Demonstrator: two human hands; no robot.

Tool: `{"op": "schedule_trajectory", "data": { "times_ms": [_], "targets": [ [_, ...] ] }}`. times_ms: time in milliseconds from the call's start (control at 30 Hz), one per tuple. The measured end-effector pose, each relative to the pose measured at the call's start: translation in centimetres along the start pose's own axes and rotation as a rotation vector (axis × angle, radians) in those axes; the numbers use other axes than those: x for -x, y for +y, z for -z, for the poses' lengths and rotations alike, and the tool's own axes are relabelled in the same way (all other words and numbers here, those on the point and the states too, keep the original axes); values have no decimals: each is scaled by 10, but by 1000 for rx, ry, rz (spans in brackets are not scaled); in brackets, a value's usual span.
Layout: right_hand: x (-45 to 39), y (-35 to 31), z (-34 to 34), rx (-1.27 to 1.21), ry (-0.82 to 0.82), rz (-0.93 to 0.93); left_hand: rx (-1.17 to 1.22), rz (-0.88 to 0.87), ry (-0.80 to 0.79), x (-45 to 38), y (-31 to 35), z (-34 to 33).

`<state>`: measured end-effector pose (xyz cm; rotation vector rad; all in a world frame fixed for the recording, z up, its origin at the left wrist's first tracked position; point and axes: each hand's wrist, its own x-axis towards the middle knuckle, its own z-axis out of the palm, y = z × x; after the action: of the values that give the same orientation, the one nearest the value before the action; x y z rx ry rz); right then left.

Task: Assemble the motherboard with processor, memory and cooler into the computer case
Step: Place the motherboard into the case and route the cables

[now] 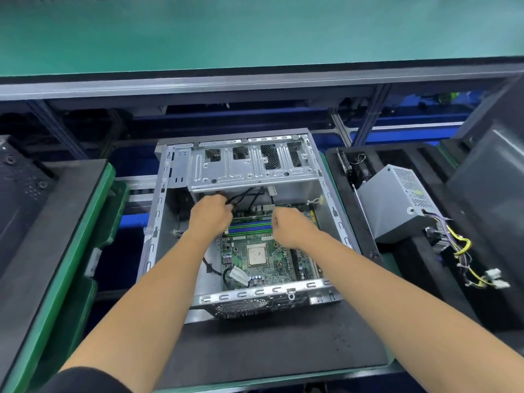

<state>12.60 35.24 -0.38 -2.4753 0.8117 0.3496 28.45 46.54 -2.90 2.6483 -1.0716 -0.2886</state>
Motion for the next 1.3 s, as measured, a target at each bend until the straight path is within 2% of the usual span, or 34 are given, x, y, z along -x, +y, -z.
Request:
{"op": "schedule_trajectory", "data": {
  "times_ms": [100,167,267,367,400,567,667,767,900,1033,1133,1200,1300],
  "targets": [
    [-11,-5,10,-179,19,54,454,-8,-153,0,7,9],
    [-15,-12,12,-412,-103,107,786,4,-292,5,15,15],
    [-17,-19,5,-732,-386,104,1183,64,-456,12,28,15],
    [-20,-19,1,-927,-466,100,1478,141,-537,12,33,17],
    [-20,-19,1,-971,-458,92,1485,129,-553,11,33,19],
    [-18,-18,3,-1038,-449,54,1156,-29,-576,13,31,17],
    [-16,-16,9,-1098,-452,40,1063,-72,-510,13,30,14],
    [-14,-11,16,-1028,-347,41,1051,-66,-469,12,31,13],
    [-10,-6,17,-791,-182,-52,943,-114,-634,12,29,7],
    [-4,-6,24,-667,-243,-101,878,-157,-660,9,27,6],
    [6,-2,54,-179,-301,10,750,-228,-715,10,29,4],
    [11,0,79,-141,-216,109,684,-261,-730,11,34,0],
    [8,10,112,-472,170,185,678,-300,-730,13,48,-6]
  ]
}}
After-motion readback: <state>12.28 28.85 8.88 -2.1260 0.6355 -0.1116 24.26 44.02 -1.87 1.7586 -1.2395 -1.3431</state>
